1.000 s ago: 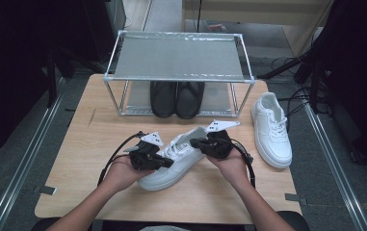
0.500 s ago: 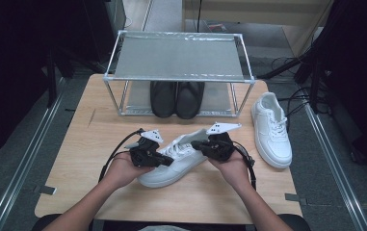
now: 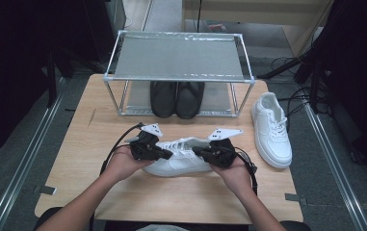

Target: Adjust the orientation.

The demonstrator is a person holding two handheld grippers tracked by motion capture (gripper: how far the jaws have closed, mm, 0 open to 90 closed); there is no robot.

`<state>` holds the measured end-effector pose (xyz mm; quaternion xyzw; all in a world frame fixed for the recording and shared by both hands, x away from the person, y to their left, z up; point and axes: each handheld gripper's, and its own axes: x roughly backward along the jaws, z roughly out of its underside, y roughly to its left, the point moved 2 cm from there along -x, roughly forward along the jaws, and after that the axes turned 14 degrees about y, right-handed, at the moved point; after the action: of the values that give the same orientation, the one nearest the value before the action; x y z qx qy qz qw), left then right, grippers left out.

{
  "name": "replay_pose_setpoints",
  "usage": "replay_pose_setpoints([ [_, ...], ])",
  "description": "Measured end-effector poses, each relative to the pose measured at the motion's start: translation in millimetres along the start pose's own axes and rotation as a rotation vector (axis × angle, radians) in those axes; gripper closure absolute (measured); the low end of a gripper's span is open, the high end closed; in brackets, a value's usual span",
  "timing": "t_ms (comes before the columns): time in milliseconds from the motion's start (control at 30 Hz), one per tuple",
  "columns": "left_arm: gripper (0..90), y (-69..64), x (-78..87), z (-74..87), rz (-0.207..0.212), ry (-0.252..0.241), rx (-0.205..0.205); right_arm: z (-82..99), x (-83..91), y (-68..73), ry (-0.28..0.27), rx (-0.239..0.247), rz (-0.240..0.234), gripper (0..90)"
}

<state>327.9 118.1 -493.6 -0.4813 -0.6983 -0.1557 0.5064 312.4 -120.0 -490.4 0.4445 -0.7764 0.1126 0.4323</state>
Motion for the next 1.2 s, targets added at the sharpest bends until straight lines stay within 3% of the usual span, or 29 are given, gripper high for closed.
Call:
replay_pose_setpoints([
  [167, 90.0, 7.5, -0.2, -2.5, 0.032, -0.008, 0.012, 3.1, 0.0, 9.0, 0.005, -0.014, -0.018, 90.0],
  [367, 90.0, 8.5, -0.3, -7.7, 0.015, 0.006, -0.017, 5.3, 1.4, 16.7, 0.011, -0.039, -0.015, 90.0],
  [600, 90.0, 9.6, -0.4, -10.3, -0.001, 0.009, -0.027, 7.7, 7.2, 18.5, 0.022, -0.007, 0.018, 90.0],
  [733, 90.0, 13.1, -0.3, -11.2, -0.023, -0.004, -0.015, 10.6, 11.8, 17.7, 0.047, 0.026, -0.020, 90.0],
  [1000, 90.0, 21.3, 2.6, -9.7, -0.055, -0.027, 0.009, 8.6, 5.1, 32.9, 0.062, 0.079, -0.038, 90.0],
  [1067, 90.0, 22.8, 4.2, -9.2, -0.040, -0.034, 0.019, 8.2, 4.9, 33.0, 0.066, 0.081, -0.042, 90.0],
  [1200, 90.0, 24.1, 13.7, -4.0, -0.067, -0.063, 0.033, 8.3, 7.7, 24.3, 0.069, 0.067, -0.020, 90.0],
])
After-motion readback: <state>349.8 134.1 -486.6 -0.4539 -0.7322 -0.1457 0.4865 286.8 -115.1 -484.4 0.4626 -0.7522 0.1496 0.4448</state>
